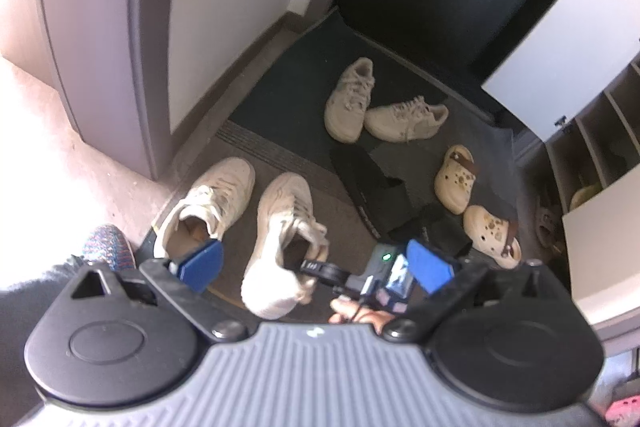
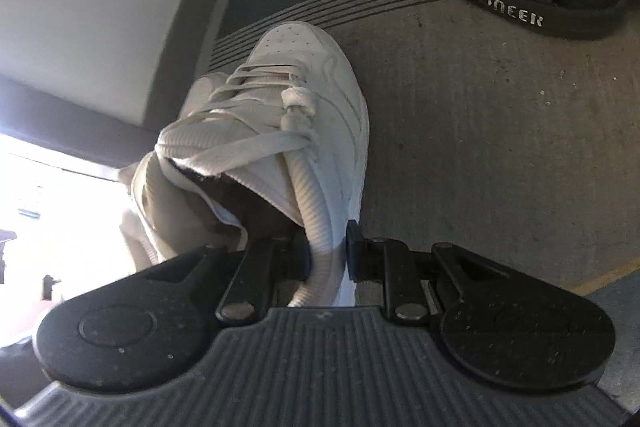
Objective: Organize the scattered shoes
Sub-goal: 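Lower the white sneaker beside its mate and open the right gripper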
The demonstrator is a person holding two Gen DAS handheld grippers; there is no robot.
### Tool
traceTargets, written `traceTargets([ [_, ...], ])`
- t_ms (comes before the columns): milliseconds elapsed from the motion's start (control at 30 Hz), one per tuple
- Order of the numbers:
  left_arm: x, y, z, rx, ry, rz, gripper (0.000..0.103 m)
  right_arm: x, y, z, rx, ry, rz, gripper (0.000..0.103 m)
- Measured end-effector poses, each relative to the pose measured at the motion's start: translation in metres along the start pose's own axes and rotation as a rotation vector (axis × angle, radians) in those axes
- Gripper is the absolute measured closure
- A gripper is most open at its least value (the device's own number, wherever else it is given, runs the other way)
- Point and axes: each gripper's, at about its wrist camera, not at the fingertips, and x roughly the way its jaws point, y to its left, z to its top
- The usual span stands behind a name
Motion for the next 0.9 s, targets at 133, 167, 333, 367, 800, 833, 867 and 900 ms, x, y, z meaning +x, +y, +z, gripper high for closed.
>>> traceTargets([
  [133,-0.002,0.003,-0.001,0.022,0.0,0.018,0.003,0.02,0.025,-0.013,-0.089,0.008,-0.075,0.075],
  [167,-0.002,0.004,-0.001,0.021,0.005,0.014,0.003,0.024,0.027,-0.015,-0.098,0.011,-0.08,0.074],
  [333,-0.01,0.011,0.0,0.001,-0.001,-0.008,0.003,0.03,0.028,-0.013,-0.094,0.008,-0.074,0.071],
  [367,-0.013,0.01,0.001,0.002,-0.008,-0.014,0.003,0.031,0.026,-0.012,-0.087,0.014,-0.067,0.071],
  [800,-0.061,-0.015,-0.01,0.146,-0.134,-0.033,0.003,-0.095,0.012,-0.001,-0.013,-0.006,0.093,0.036],
  [833,-0.062,-0.016,-0.012,0.146,-0.13,-0.042,0.003,-0.115,0.009,-0.001,0.004,-0.027,0.093,0.036],
  [867,-0.063,-0.016,-0.014,0.147,-0.127,-0.049,0.003,-0.134,0.006,-0.001,0.019,-0.048,0.092,0.036],
  [900,-0.064,-0.017,-0.017,0.151,-0.128,-0.057,0.003,-0.147,0.006,-0.001,0.02,-0.063,0.084,0.036],
])
